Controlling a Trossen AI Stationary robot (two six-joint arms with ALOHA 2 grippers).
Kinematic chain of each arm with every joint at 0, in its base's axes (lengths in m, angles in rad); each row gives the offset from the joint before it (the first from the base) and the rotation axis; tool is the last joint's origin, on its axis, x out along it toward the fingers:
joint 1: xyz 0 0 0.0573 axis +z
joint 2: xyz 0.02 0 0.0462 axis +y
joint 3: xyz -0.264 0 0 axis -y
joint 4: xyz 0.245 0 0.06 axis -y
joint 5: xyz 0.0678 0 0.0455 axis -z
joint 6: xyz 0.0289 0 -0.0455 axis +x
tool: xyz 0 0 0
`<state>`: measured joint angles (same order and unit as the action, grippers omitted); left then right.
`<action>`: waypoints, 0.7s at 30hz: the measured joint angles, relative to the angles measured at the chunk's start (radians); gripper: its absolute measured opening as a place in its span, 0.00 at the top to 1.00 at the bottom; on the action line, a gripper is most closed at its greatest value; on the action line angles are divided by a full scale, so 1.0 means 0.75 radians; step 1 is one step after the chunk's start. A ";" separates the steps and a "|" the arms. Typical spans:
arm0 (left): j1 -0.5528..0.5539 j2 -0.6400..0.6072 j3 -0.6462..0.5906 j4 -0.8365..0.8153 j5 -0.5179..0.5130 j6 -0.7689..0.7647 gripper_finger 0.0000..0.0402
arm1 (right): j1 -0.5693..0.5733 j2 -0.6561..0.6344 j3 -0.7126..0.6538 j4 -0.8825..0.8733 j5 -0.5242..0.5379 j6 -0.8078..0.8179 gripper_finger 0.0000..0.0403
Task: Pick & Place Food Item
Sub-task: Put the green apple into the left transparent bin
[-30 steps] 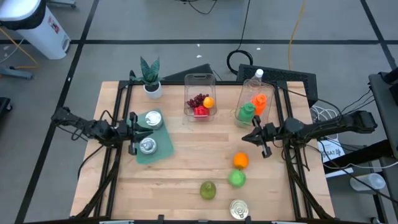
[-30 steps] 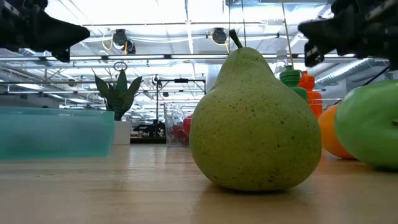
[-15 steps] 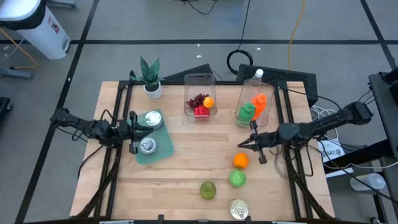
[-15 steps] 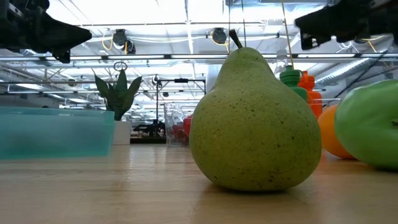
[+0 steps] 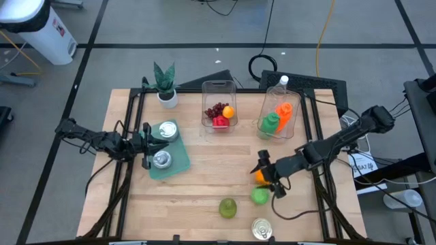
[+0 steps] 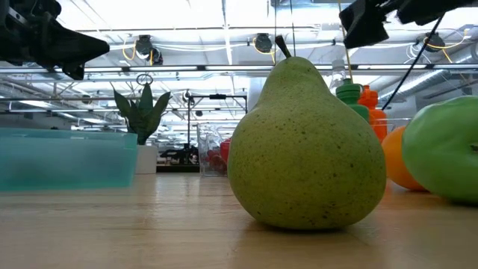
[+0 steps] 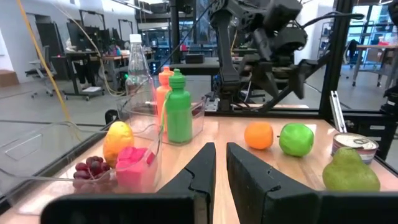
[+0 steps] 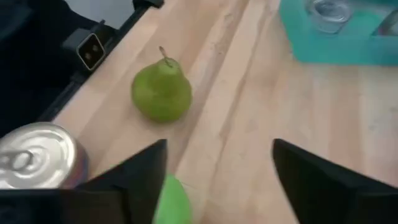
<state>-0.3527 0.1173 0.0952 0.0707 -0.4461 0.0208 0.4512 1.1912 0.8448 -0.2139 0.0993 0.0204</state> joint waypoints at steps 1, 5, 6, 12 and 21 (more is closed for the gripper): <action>0.000 0.000 0.000 0.000 0.000 0.000 0.88 | 0.007 0.018 0.004 0.014 -0.002 0.020 0.25; 0.000 0.000 0.000 0.000 0.000 -0.007 0.88 | 0.032 0.057 0.013 0.030 -0.037 0.111 0.05; 0.000 0.000 0.000 0.000 0.000 -0.012 0.88 | 0.038 0.057 0.013 0.029 -0.039 0.135 0.03; 0.000 0.000 0.000 0.001 0.002 -0.075 0.88 | 0.090 0.058 0.013 0.022 -0.102 0.263 0.04; 0.000 0.000 0.001 0.001 0.004 -0.071 0.88 | 0.158 0.155 0.013 -0.054 -0.075 0.309 0.01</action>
<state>-0.3527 0.1177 0.0956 0.0711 -0.4435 -0.0322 0.5696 1.3077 0.8547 -0.2545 0.0434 0.2524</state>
